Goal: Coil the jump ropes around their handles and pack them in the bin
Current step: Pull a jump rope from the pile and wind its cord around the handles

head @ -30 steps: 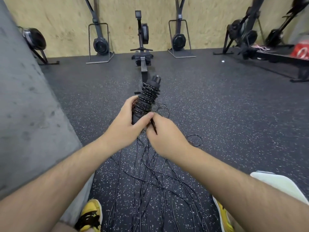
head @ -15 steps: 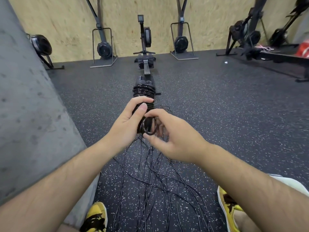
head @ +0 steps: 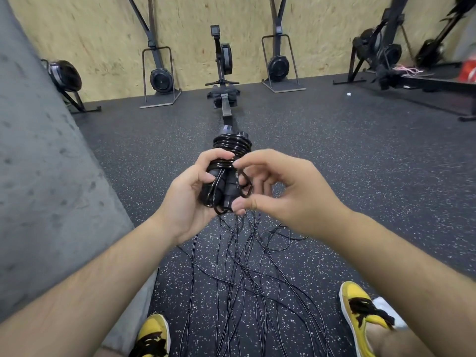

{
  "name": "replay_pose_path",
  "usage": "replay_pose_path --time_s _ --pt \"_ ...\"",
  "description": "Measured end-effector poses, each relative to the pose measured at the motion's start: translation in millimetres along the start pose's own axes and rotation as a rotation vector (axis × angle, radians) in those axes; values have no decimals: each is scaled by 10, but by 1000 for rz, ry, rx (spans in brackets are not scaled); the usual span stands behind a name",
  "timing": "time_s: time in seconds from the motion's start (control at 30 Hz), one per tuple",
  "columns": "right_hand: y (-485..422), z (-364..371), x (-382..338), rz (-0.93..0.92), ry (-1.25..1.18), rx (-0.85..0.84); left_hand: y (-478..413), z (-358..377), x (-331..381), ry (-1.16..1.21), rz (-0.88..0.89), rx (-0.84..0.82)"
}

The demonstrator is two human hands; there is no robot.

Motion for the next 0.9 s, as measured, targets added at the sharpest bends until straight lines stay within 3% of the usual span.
replay_pose_path --time_s 0.2,0.37,0.57,0.7,0.8,0.9 --pt "12 -97 66 59 61 37 23 86 -80 33 -71 -65" --pt "0 -84 64 -45 367 3 0 41 -72 37 -70 -49" --pt "27 -74 72 -43 271 33 -9 72 -71 77 -65 -72" --pt "69 5 24 -50 270 -61 -44 36 -31 139 -35 -14" --pt "108 124 21 -129 428 -91 -60 16 -14 144 -7 0" --pt "94 194 1 -247 615 4 -64 38 -39 158 -30 11"
Point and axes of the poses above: each hand's wrist, its own y-axis away from the middle knuckle, its own z-axis out of the palm, x = y × z, the point moved 7 cm from there along -y, towards the middle knuckle, and after that the axes turned 4 degrees about -y, right-handed, at the moved point
